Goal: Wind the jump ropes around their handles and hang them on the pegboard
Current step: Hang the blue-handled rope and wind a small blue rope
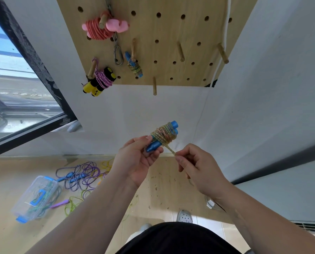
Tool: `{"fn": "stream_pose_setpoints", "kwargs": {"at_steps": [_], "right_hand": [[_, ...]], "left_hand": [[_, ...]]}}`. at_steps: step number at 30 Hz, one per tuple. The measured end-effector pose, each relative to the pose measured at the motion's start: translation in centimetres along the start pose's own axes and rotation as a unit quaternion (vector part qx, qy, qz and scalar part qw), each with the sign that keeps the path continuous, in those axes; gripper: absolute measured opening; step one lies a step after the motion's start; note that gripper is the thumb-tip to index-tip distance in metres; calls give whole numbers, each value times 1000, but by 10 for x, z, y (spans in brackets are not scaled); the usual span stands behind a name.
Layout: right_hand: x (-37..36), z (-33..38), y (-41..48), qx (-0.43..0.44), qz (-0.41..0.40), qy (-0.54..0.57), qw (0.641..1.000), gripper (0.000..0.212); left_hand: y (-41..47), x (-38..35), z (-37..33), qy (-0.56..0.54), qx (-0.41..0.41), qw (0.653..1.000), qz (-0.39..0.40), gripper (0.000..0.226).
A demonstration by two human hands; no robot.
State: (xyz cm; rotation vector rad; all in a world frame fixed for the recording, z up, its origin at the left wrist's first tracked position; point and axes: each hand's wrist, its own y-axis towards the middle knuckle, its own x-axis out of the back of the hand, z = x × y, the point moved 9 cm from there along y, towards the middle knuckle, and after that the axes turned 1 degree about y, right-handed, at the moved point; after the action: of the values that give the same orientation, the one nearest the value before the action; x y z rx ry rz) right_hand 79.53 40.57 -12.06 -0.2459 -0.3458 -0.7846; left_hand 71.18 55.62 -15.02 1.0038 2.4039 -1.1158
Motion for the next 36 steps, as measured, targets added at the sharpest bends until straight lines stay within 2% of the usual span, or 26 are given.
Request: {"fn": "stream_pose_setpoints", "kwargs": {"at_steps": [6, 9, 12, 14, 15, 18, 21, 23, 26, 31, 34, 36], "right_hand": [[-1, -19, 9, -24, 29, -2, 999, 15], [-5, -26, 14, -43, 87, -4, 995, 16], [-10, -20, 18, -31, 165, -80, 983, 21], [-11, -16, 23, -24, 212, -136, 968, 29], [-14, -15, 25, -22, 245, -163, 955, 28], [-23, -16, 27, -42, 348, -193, 917, 3], [-34, -15, 33, -24, 394, -289, 872, 10], [-40, -8, 43, 3, 387, -357, 850, 11], [-43, 3, 56, 19, 337, -401, 851, 17], [-44, 23, 51, 8, 227, -340, 913, 23], [-40, 29, 41, -11, 136, -293, 946, 30], [-40, 27, 29, -25, 104, -269, 957, 38]], "left_hand": [[-6, -9, 4, -18, 17, 999, 42, 22], [-11, -12, 12, 19, 41, 996, 78, 20], [-18, -10, 15, 85, 63, 988, 116, 11], [-22, -9, 18, 142, 75, 976, 148, 11], [-23, -8, 21, 176, 81, 967, 163, 15], [-23, -4, 34, 302, 86, 927, 203, 22], [-19, 0, 48, 413, 65, 888, 190, 17], [-11, 6, 54, 469, 37, 870, 149, 15], [2, 17, 43, 485, -10, 872, 65, 13], [11, 30, 13, 415, -59, 907, -34, 13], [13, 30, 7, 315, -44, 946, -67, 15], [14, 29, 5, 254, -28, 964, -81, 15]]}}
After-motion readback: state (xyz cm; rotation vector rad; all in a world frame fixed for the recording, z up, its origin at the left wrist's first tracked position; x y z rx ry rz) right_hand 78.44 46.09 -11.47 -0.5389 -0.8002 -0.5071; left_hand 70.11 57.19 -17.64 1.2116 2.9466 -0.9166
